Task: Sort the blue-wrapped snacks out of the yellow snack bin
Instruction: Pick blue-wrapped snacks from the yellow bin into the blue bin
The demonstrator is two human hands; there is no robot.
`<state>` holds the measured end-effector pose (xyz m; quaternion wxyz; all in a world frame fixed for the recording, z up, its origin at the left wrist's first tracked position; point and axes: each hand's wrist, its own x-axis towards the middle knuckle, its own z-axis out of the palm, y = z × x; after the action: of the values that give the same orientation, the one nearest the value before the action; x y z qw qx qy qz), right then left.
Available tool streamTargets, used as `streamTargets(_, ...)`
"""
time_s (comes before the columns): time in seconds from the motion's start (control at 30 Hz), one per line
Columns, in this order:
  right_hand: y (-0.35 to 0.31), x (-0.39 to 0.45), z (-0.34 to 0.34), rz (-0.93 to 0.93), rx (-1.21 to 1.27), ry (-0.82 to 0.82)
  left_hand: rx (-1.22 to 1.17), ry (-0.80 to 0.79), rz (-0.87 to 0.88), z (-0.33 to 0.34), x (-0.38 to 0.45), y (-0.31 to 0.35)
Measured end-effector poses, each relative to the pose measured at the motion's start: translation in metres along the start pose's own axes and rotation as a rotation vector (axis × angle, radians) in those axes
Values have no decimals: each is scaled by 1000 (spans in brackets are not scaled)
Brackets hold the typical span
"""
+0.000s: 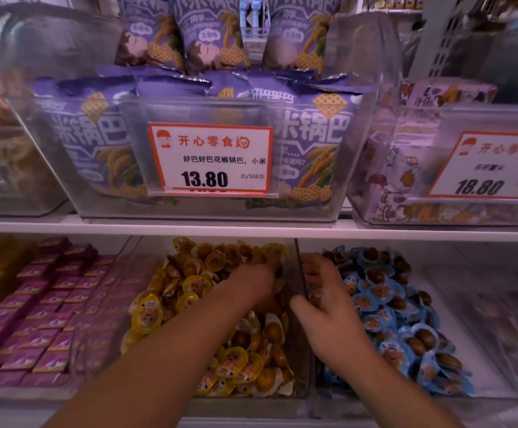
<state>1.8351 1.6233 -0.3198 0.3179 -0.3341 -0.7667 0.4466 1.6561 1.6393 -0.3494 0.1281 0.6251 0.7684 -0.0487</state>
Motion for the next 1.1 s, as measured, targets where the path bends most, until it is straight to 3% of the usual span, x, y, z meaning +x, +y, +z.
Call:
streamTargets(0.17,0,1,0,2,0,4,75,-108,29,-4,3,14)
streamTargets(0.33,2,0,-1,7,-16,-4,8,-49,95,-2,-2,5)
streamTargets(0.43,2,0,-2,-3,-8,-11,-279,-26,174,-8,-12,-8)
streamTargets(0.63,-3,0,-5,-10,3,-10,-1099,213,153,-44,-78,-47)
streamTargets(0.73,-9,-3,-6,-38,-140,24,-1383,268,143,-43,-128,-53)
streamTargets(0.83,-31,-10,-5,-269,-405,249,-1653,368,-10,-26,-163,-50)
streamTargets(0.9,-55,-20,8,-362,-286,282,-1840,433,-71,-14,-174,-46)
streamTargets(0.97,-71,-28,36,-191,20,163,-1924,488,-94,-8,-177,-41)
streamTargets(1.1,-83,-30,82,579,633,-139,-1998,603,-131,-1,-176,-32)
